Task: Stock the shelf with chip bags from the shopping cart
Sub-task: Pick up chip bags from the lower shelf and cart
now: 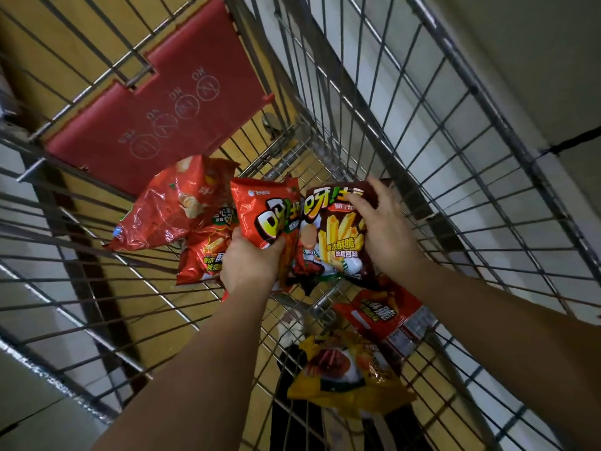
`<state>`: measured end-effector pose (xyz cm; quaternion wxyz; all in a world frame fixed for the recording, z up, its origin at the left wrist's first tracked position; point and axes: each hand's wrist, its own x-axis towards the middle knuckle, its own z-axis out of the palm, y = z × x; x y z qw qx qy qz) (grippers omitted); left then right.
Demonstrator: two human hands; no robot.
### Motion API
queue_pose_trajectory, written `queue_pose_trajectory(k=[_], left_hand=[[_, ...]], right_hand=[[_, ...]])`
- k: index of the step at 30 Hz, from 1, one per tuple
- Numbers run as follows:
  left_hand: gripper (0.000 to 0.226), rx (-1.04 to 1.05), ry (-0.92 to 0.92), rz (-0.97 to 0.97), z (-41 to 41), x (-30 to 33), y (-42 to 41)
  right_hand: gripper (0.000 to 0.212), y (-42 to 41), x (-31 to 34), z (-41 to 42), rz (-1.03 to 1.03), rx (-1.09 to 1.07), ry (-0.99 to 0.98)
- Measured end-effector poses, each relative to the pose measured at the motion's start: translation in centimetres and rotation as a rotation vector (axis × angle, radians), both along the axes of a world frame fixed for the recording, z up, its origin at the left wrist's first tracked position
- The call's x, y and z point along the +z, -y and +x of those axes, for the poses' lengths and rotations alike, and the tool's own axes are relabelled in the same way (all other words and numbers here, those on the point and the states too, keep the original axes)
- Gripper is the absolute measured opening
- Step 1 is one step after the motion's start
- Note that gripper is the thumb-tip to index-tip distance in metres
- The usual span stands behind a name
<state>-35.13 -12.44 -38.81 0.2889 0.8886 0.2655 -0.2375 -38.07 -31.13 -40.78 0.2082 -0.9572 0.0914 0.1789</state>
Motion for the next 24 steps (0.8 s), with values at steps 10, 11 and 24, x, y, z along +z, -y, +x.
queue_pose_trajectory(k=[10,11,24], left_hand=[[0.065,-0.011,-0.015,-0.04,-0.1,0.0,0.3],[0.065,-0.018,-0.014,-0.034,-0.1,0.0,0.3],[0.059,0.059,0.084,-0.093,0.2,3.6,-1.1]], right_hand=[[0.074,-2.0,-0.5,0.3,0.679,-0.989,-0.196],[0.073,-2.3,-0.7,0.2,0.758,-1.054,-0.328],[0.028,-4.0,3.7,-0.5,0.858,-0.816,-0.181]])
